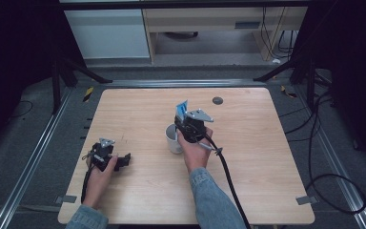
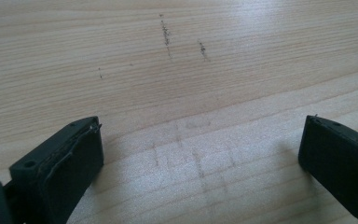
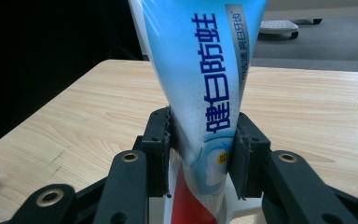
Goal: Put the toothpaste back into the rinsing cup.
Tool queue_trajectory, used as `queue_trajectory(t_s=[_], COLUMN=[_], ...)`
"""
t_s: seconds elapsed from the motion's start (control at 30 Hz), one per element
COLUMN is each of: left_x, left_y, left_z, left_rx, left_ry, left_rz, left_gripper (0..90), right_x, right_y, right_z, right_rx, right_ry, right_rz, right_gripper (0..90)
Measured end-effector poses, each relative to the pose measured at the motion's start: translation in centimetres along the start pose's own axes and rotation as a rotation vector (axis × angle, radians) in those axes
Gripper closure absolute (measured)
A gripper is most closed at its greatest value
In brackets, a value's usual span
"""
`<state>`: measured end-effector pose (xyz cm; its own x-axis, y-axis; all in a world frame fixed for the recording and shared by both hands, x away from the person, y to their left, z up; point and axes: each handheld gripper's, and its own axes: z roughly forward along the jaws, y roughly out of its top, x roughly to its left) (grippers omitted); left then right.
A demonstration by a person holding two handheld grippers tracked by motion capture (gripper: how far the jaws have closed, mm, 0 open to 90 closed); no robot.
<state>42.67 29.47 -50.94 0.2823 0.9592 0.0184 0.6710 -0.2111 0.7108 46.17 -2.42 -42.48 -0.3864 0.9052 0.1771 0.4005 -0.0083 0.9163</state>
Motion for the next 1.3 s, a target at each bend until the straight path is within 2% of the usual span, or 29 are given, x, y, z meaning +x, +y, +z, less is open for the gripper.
queue_trajectory(t_s=[0.7,1.3], left_x=[0.01,0.01], left_y=[0.01,0.02], left_z=[0.0,0.01], left_rx=[0.0,0.0], left_ry=[0.0,0.0], left_rz=[0.001,0.001], left_gripper=[0.0,0.0], right_x=[-0.04,-0.04], right_y=[0.06,0.08], right_z=[-0.27,-0.48], right_rx=[0.0,-0.001], right_ry=[-0.024,-0.024], right_rz=[-0.02,-0.03], right_gripper=[51.9,53.1])
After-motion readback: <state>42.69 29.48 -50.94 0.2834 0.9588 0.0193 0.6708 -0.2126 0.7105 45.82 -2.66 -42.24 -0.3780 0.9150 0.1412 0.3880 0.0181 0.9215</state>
